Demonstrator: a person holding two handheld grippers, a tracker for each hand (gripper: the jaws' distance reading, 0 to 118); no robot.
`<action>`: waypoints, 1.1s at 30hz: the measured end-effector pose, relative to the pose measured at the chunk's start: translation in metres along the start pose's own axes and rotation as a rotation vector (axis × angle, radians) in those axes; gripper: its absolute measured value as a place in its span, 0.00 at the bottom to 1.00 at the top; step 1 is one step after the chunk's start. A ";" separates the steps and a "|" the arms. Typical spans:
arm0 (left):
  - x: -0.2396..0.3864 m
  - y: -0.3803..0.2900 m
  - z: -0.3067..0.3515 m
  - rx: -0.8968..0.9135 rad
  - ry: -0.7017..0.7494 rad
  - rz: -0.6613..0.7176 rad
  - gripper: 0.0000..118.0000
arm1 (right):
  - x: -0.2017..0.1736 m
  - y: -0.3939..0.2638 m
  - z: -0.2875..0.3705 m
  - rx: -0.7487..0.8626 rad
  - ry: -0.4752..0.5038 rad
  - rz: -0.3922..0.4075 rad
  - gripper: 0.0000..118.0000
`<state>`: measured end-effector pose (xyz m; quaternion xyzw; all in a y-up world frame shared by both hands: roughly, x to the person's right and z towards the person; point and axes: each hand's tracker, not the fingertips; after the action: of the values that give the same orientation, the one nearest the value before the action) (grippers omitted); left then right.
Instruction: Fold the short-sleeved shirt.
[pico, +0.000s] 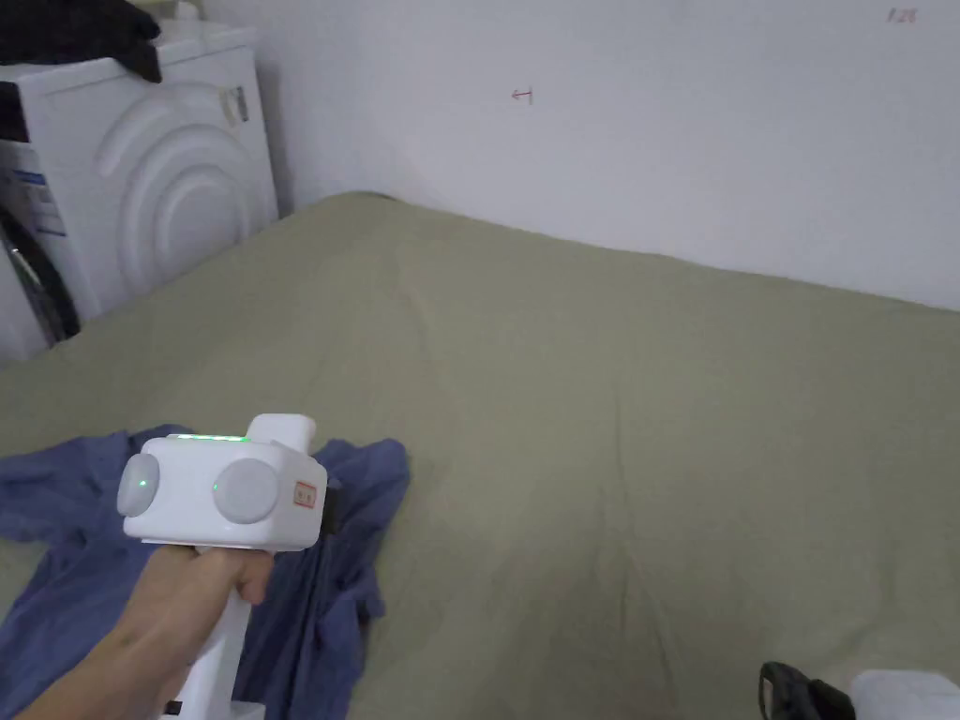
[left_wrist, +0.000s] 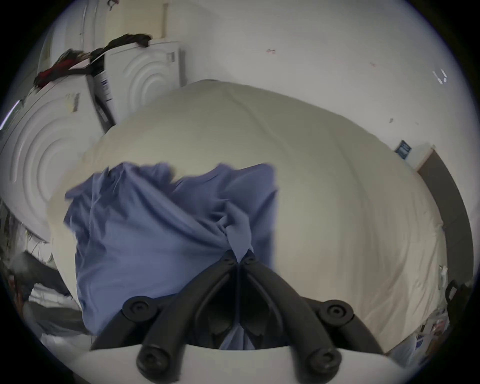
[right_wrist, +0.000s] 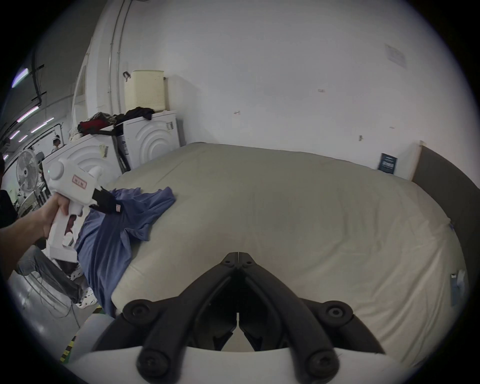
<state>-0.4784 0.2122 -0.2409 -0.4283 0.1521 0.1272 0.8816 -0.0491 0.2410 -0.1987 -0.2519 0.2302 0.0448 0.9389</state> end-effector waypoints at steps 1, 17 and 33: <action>0.022 0.005 0.002 0.025 -0.022 -0.030 0.00 | 0.011 -0.001 0.009 0.013 -0.032 -0.021 0.01; 0.459 0.046 0.019 0.091 -0.601 -0.458 0.00 | 0.159 -0.029 0.101 0.020 -0.391 -0.168 0.01; 0.501 -0.041 -0.079 -0.108 -0.442 -0.534 0.97 | 0.208 -0.053 0.099 -0.033 -0.455 -0.235 0.01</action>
<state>-0.0149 0.1715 -0.4469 -0.4612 -0.1666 -0.0103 0.8714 0.1876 0.2376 -0.1934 -0.2755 -0.0186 -0.0055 0.9611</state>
